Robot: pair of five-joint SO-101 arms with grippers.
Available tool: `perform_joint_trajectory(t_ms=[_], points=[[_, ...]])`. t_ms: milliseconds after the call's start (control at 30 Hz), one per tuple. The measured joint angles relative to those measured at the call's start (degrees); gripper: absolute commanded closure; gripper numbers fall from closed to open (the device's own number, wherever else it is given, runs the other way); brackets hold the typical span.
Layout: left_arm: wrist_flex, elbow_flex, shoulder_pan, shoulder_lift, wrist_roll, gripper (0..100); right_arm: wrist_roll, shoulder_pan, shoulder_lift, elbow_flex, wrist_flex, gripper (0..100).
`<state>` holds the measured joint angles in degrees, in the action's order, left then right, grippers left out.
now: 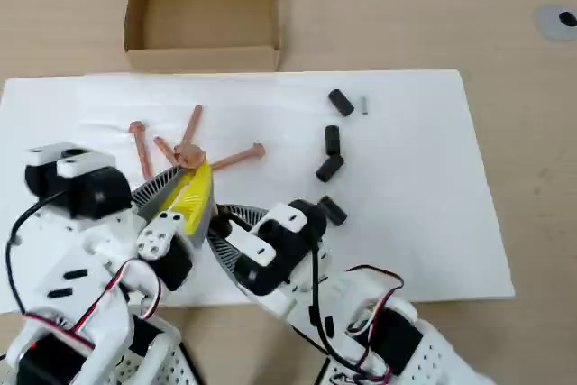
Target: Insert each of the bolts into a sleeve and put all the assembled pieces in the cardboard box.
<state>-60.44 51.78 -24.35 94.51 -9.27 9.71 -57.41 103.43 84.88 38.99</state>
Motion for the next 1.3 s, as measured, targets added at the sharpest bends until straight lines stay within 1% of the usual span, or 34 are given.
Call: perform_joint_trajectory(t_ms=[233,367,467,533,600,733,800,867,967,1100,1200,1300], points=[[0.0,0.0,0.4,0.3,-0.1,99,0.0,0.0,0.0,0.0,0.0,98.9],[-1.6,-0.5,0.4,0.3,-0.3,99,-0.2,-0.2,0.0,0.0,0.0,98.9],[-4.0,-2.1,-0.4,0.3,-0.3,99,-0.2,-0.2,0.0,0.0,0.0,98.9],[-5.9,-3.1,-1.2,0.3,0.2,95,-0.1,-0.1,0.0,0.0,0.0,98.9],[-8.5,-4.0,-2.5,0.3,0.2,93,0.0,0.0,0.0,0.0,0.0,98.9],[-13.4,-6.2,-5.3,0.3,-0.4,92,-0.2,-0.1,0.0,0.0,0.0,98.9],[-15.1,-7.8,-6.7,0.3,-0.6,91,0.0,0.0,0.0,0.0,0.0,98.9],[-16.7,-8.8,-8.6,0.3,-0.7,89,-0.1,-0.1,0.0,0.0,0.0,98.9],[-18.9,-10.4,-9.8,-1.5,-0.8,87,-0.2,-0.1,0.0,-0.3,0.1,98.9],[-22.9,-16.1,-9.9,-6.6,-0.8,87,-0.2,-0.1,0.1,-1.0,0.0,98.9],[-25.6,-22.9,-9.9,-11.0,-0.8,87,-0.2,0.0,0.1,-2.2,0.0,98.9],[-28.4,-31.4,-9.9,-15.7,-0.8,87,-0.2,2.5,0.0,-4.9,0.0,98.9]])
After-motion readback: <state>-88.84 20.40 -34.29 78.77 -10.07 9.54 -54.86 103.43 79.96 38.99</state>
